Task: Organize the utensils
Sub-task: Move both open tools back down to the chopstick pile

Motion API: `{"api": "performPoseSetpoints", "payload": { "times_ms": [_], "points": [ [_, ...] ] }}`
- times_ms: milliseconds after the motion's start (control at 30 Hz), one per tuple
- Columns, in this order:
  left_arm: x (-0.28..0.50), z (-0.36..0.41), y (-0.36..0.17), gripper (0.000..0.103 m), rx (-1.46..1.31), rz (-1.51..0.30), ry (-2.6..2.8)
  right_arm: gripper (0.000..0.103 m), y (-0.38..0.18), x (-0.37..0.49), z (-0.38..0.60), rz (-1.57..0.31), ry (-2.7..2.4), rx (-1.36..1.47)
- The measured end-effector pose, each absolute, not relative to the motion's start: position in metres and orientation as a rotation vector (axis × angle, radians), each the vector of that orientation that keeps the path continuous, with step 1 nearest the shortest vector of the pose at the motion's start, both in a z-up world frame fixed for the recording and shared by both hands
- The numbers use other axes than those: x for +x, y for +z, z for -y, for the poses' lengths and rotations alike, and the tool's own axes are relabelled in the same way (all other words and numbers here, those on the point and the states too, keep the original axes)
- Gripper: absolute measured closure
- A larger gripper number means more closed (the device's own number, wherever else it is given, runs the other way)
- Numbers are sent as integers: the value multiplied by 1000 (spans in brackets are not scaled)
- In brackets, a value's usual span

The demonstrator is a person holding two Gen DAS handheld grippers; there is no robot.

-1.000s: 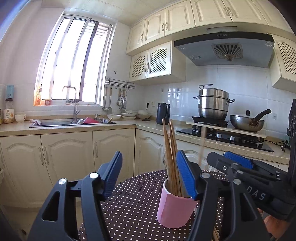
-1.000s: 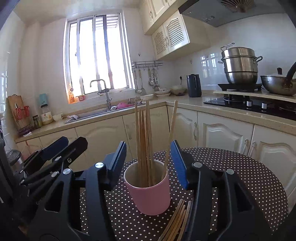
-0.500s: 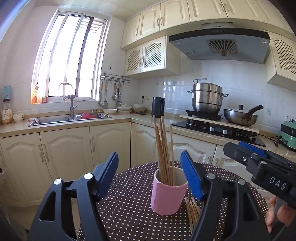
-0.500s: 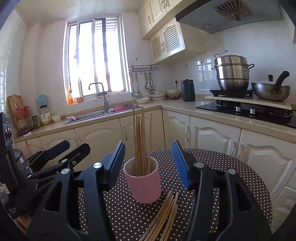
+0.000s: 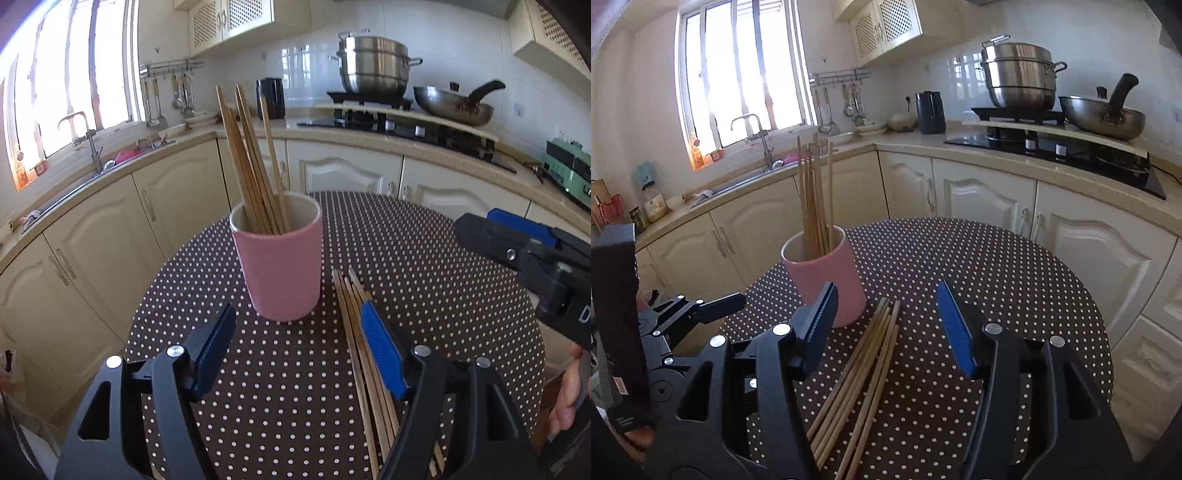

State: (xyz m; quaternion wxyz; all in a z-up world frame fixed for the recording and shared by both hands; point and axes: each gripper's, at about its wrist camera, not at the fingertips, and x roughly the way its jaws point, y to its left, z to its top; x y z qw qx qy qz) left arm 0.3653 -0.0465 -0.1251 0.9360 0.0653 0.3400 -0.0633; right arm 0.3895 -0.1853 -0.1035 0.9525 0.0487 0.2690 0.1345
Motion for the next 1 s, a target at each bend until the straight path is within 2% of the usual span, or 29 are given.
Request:
{"api": "performPoseSetpoints", "payload": {
  "times_ms": [233, 433, 1000],
  "points": [
    [374, 60, -169, 34, 218, -849, -122, 45, -134, 395, 194, -669, 252, 99],
    [381, 66, -196, 34, 252, -914, -120, 44, -155, 398, 196, -727, 257, 101],
    [390, 75, -196, 34, 256, -915, -137, 44, -178, 409, 195, -814, 262, 99]
  ]
}}
